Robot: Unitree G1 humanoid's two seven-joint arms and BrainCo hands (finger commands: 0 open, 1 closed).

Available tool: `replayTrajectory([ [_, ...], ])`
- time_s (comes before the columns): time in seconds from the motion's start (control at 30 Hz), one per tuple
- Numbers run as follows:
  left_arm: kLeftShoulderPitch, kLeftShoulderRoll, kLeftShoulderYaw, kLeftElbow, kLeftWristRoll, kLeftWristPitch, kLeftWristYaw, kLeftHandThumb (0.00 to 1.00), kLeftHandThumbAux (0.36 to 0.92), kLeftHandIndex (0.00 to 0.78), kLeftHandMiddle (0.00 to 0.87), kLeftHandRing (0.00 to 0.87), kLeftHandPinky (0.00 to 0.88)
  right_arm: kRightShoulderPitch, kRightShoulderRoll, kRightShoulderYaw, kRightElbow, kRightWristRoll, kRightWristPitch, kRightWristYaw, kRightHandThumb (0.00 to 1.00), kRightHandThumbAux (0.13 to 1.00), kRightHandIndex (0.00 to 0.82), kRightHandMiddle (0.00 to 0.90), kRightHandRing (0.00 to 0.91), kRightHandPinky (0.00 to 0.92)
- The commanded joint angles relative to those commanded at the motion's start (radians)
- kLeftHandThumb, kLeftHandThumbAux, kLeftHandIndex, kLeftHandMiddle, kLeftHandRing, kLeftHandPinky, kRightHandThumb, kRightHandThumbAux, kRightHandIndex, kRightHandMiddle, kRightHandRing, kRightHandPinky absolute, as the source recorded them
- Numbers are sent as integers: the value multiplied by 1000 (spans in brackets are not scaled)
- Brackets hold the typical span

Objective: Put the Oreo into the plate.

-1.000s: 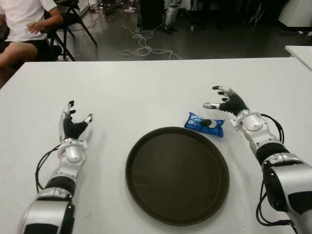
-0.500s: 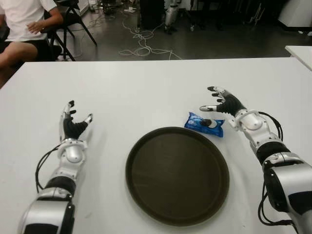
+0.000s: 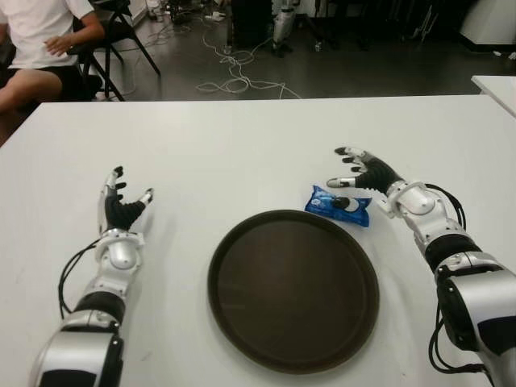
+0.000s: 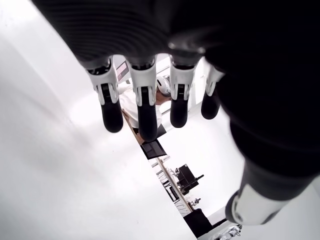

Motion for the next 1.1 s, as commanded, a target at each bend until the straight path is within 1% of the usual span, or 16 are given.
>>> replayTrajectory([
  [0.17, 1, 0, -1, -2, 1, -1, 0, 217, 734, 77, 137, 155, 170, 3, -3, 8, -6, -14, -13, -22, 0, 665, 201, 142, 80, 40],
  [0.27, 1, 0, -1, -1, 2, 1, 2, 219, 737, 75, 137, 150, 159, 0, -4, 17, -5, -24, -2, -33, 0, 659, 207, 147, 84, 35],
  [0.4, -1, 1, 0, 1, 1, 2, 3, 245, 732, 83, 143, 154, 188, -4, -5, 26, -4, -28, 12, -34, 0, 662, 213, 148, 79, 24],
  [0.67, -3, -1, 10, 5, -13, -2, -13, 268, 735, 91, 148, 165, 198, -11, -9, 40, -8, -34, 28, -18, 0, 690, 244, 168, 87, 8],
  [0.77, -4, -1, 12, 7, -17, -3, -18, 274, 737, 93, 151, 172, 210, -12, -11, 49, -11, -41, 29, -15, 0, 691, 243, 168, 92, 16],
  [0.9, -2, 3, 7, 6, -11, -3, -16, 268, 735, 91, 152, 175, 205, -13, -22, 85, -19, -83, 15, -33, 0, 703, 223, 148, 85, 15],
  [1.1, -2, 3, 6, 6, -10, -3, -14, 245, 725, 86, 150, 176, 217, -17, -36, 125, -25, -123, 14, -46, 0, 672, 188, 126, 73, 2],
])
